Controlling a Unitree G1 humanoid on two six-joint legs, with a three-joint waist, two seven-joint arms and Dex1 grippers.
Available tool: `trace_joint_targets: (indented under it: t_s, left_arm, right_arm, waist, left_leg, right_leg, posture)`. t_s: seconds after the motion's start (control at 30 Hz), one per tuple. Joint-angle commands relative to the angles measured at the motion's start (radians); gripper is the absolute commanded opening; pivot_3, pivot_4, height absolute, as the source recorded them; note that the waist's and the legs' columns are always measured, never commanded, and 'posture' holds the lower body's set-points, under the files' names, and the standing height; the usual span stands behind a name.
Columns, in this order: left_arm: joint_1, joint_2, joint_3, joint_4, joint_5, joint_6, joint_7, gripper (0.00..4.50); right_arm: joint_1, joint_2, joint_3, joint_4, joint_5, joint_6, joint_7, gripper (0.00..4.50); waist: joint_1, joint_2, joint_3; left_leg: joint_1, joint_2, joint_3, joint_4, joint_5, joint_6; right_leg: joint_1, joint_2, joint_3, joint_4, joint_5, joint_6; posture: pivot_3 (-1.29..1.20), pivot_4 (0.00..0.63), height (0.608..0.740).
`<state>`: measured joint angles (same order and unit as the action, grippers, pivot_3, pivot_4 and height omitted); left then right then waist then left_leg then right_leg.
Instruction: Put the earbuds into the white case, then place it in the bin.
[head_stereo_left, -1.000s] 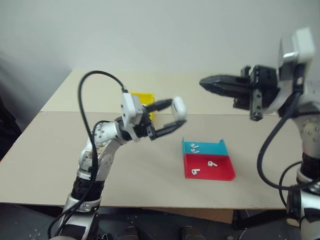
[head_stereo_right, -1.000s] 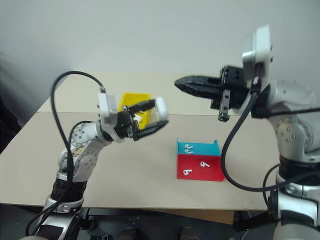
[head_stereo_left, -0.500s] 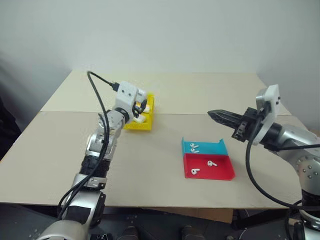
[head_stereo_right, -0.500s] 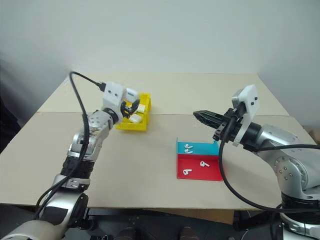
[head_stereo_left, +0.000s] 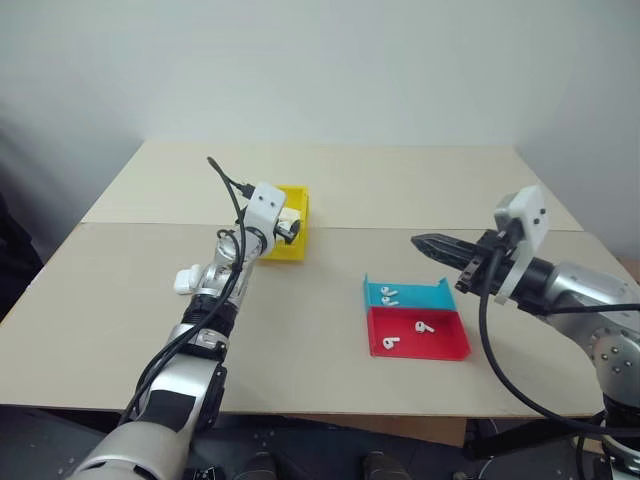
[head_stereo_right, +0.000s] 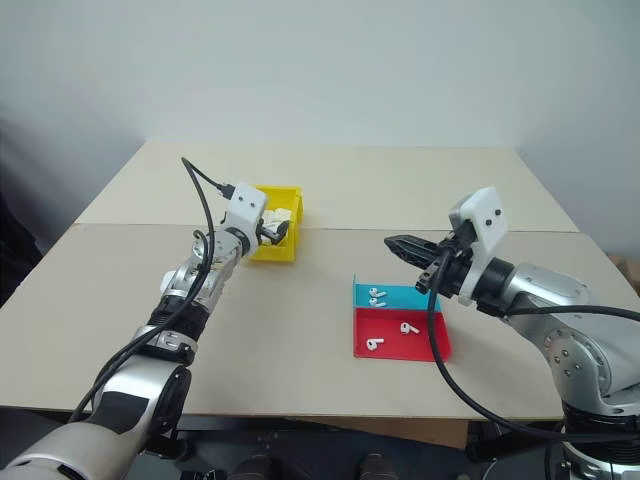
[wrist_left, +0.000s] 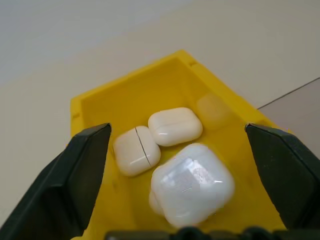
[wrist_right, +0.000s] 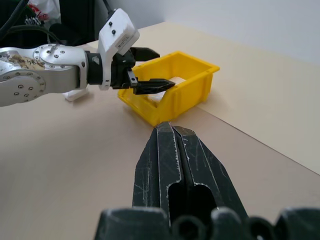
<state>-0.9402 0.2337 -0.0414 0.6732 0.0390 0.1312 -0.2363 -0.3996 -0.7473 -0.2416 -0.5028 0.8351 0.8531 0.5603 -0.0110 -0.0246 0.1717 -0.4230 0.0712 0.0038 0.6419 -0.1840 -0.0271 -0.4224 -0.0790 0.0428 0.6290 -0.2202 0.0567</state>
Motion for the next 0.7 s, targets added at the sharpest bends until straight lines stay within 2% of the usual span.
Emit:
trace_joint_targets:
  t_s: [0.03,0.13,0.2,0.33,0.43,0.5,0.7]
  left_arm:
    - [0.038,-0.022,0.081,-0.163,-0.128,-0.012,-0.056,4.47]
    - [0.133,0.007,0.158,-0.439,-0.342,0.145,-0.216,4.47]
    - [0.233,0.074,0.159,-0.626,-0.422,0.188,-0.328,4.47]
    - [0.456,0.305,0.162,-0.942,-0.516,0.241,-0.559,4.47]
    - [0.587,0.43,0.216,-1.067,-0.588,0.264,-0.655,4.47]
    - [0.684,0.5,0.29,-1.131,-0.653,0.307,-0.694,4.47]
    - [0.93,0.617,0.495,-1.198,-0.77,0.377,-0.782,4.47]
  right_arm:
    - [0.003,-0.031,-0.012,-0.034,-0.013,-0.011,0.01,0.0]
    - [0.03,-0.095,0.004,-0.043,-0.1,-0.089,0.076,0.0]
    - [0.107,-0.142,0.006,-0.055,-0.232,-0.278,0.173,0.0]
    - [0.209,-0.182,-0.054,0.016,-0.351,-0.603,0.376,0.0]
    - [0.23,-0.223,-0.071,0.096,-0.388,-0.722,0.486,0.0]
    - [0.243,-0.244,-0.074,0.136,-0.405,-0.773,0.535,0.0]
    - [0.316,-0.273,-0.118,0.185,-0.409,-0.828,0.621,0.0]
  waist:
    - [0.0,0.0,0.0]
    - [-0.006,0.0,0.0]
    - [-0.009,0.0,0.0]
    - [-0.017,0.001,0.0]
    - [-0.014,0.0,0.0]
    - [-0.009,0.0,0.0]
    - [-0.004,0.0,0.0]
  left_leg:
    - [0.0,0.0,0.0,0.0,0.0,0.0]
    - [-0.001,0.0,0.0,0.0,0.0,0.0]
    - [-0.001,0.0,0.0,-0.001,0.0,0.0]
    - [0.003,0.0,0.0,-0.003,0.0,0.0]
    - [0.005,0.0,0.001,-0.002,0.001,-0.002]
    - [0.007,0.0,0.001,-0.001,0.001,-0.003]
    - [0.008,0.001,0.001,-0.002,0.001,-0.003]
  right_leg:
    - [0.0,0.0,0.0,0.0,0.001,-0.001]
    - [-0.001,0.0,0.0,0.0,0.001,-0.002]
    - [-0.002,0.0,0.001,0.0,0.002,-0.003]
    - [0.0,0.001,0.002,0.001,-0.002,0.001]
    - [0.002,0.0,0.002,0.001,-0.002,0.003]
    - [0.003,0.0,0.002,0.0,-0.005,-0.004]
    - [0.003,0.0,0.002,0.0,-0.006,-0.006]
  posture:
    - [0.0,0.15,0.74]
    - [0.0,0.15,0.74]
    - [0.0,0.15,0.74]
    - [0.0,0.15,0.74]
    - [0.0,0.15,0.74]
    - [0.0,0.15,0.74]
    - [0.0,0.15,0.74]
